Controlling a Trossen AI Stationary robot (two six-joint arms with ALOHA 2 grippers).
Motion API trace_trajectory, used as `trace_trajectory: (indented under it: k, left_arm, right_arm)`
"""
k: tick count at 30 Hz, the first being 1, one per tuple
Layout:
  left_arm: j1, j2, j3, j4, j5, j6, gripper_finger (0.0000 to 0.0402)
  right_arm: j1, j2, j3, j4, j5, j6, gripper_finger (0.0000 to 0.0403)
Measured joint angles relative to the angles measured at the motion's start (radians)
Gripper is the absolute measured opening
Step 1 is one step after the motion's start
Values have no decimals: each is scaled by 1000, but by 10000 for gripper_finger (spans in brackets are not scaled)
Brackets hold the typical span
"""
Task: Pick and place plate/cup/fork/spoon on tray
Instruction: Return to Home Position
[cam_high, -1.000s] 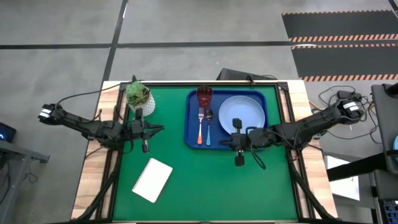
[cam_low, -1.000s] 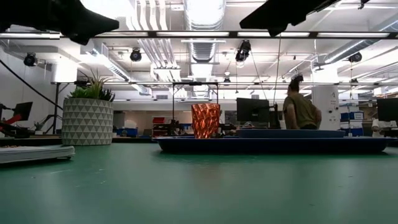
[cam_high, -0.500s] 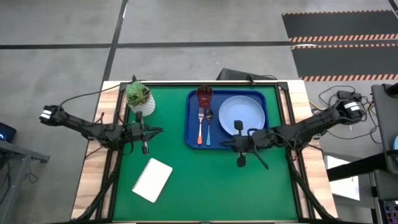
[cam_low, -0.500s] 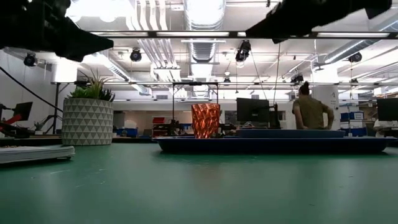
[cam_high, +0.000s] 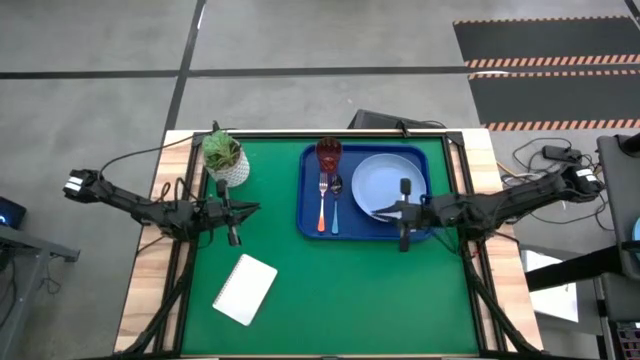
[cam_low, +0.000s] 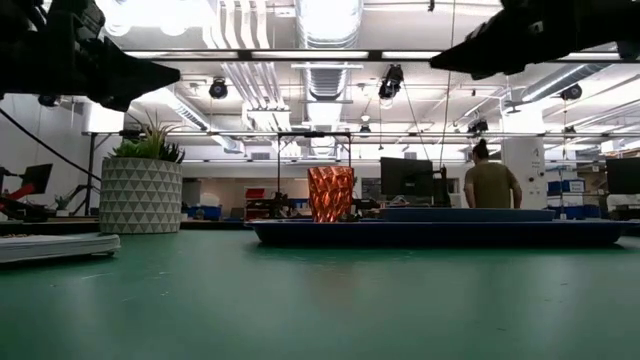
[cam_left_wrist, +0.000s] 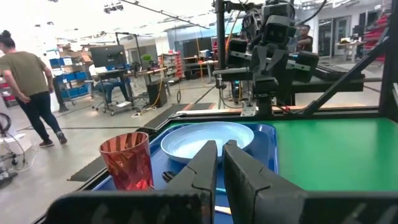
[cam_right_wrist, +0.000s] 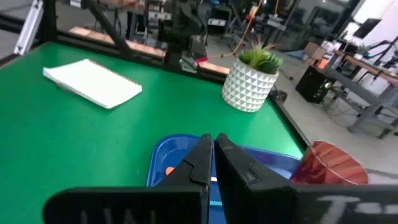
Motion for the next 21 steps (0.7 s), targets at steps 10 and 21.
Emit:
trace_trajectory:
  k: [10, 21]
  left_arm:
    - [0, 1, -2, 0, -17, 0, 8]
    - [0, 2, -12, -1, -24, -25, 8]
  right_arm:
    - [0, -325, -109, -106, 0, 25, 8]
    - [-19, -554, -241, -107, 54, 0, 8]
